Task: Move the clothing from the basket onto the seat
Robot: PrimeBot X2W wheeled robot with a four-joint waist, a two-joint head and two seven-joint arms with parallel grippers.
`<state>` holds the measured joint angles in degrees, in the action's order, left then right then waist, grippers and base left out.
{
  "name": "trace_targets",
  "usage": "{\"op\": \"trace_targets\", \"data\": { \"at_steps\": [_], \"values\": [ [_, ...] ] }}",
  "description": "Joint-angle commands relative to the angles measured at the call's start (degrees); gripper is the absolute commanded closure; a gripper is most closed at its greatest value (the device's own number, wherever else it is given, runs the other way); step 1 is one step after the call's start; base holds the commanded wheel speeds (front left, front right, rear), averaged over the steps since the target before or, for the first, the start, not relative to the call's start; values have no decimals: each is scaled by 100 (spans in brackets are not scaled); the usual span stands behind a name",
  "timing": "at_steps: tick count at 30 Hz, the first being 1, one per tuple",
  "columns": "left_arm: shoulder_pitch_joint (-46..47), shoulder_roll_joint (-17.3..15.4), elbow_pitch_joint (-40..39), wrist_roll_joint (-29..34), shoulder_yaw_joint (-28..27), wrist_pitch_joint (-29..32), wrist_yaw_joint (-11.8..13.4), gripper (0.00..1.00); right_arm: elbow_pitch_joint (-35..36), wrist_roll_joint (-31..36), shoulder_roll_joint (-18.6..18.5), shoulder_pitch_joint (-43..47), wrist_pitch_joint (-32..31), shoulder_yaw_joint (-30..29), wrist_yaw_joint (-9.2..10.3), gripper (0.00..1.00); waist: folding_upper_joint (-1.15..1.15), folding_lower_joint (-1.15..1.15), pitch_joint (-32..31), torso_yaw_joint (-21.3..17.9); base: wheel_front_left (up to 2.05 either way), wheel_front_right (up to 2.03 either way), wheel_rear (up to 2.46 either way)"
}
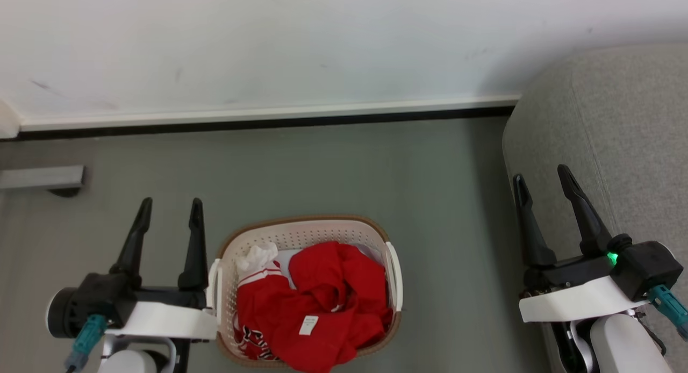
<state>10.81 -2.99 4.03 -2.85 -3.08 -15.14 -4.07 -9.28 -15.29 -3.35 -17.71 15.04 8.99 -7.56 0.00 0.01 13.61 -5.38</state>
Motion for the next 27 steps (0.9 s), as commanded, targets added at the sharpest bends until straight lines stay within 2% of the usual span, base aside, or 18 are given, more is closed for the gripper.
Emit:
{"op": "trace_targets", "data": {
  "at_steps": [1,16,27],
  "values": [
    [87,-25,46,-38,-13,-2,-29,0,27,-40,11,-80,21,-19,13,0,0,-1,127,-70,0,0,0],
    [771,-87,597,-45,51,-3,-280,0,435,-161,41,-495,21,-131,13,0,0,-1,1031,-417,0,0,0],
    [1581,-413,1612,-206,510,-2,-339,0,816,-302,50,-862,20,-411,13,0,0,-1,1944,-509,0,0,0]
  ]
}}
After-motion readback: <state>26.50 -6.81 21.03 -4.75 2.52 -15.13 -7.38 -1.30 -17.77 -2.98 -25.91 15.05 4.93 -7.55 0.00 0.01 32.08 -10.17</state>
